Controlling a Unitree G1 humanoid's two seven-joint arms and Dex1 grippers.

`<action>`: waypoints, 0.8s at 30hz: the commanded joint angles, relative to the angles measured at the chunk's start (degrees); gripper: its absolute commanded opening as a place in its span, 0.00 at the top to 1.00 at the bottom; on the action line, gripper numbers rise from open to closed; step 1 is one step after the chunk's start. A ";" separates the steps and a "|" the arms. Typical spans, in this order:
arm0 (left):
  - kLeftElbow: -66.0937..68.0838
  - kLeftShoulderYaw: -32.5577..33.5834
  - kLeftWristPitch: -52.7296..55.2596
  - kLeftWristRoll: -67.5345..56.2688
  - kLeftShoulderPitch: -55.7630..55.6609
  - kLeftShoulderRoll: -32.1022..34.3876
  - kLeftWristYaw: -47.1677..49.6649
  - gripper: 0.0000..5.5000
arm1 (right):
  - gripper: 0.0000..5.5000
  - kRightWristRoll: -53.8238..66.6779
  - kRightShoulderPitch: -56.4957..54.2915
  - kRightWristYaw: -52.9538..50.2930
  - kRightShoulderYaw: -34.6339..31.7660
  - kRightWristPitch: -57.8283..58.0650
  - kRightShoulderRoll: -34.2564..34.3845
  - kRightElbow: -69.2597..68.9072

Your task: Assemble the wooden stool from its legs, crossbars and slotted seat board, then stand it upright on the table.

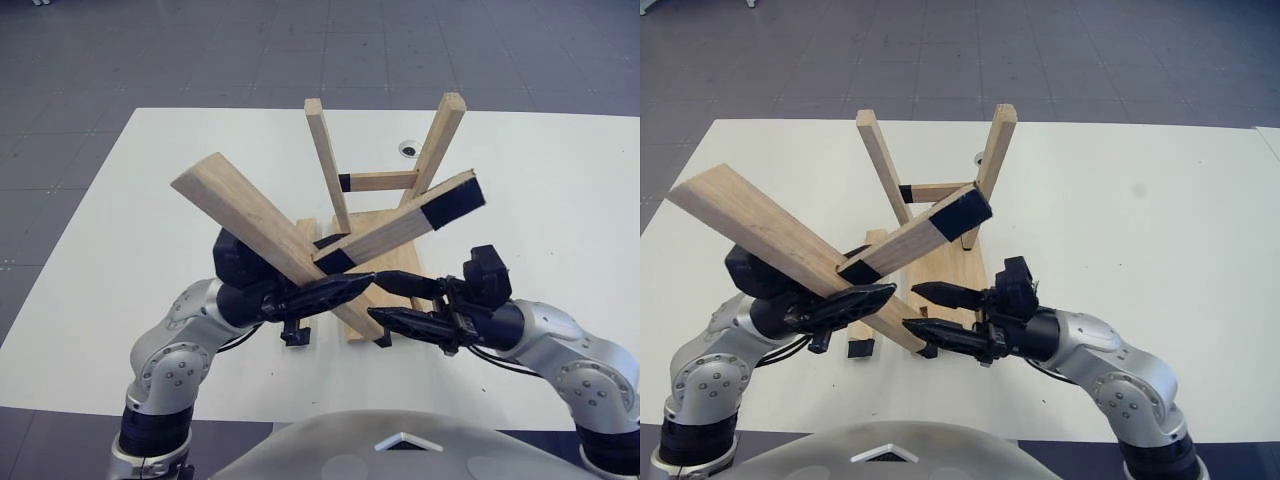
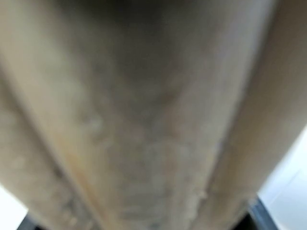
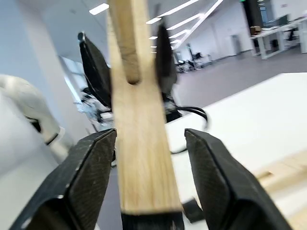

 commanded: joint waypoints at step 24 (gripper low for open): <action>36.31 -5.68 -32.28 29.64 -10.61 -5.28 -21.25 0.63 | 0.01 -15.74 4.89 13.13 -17.67 -11.82 -5.93 22.11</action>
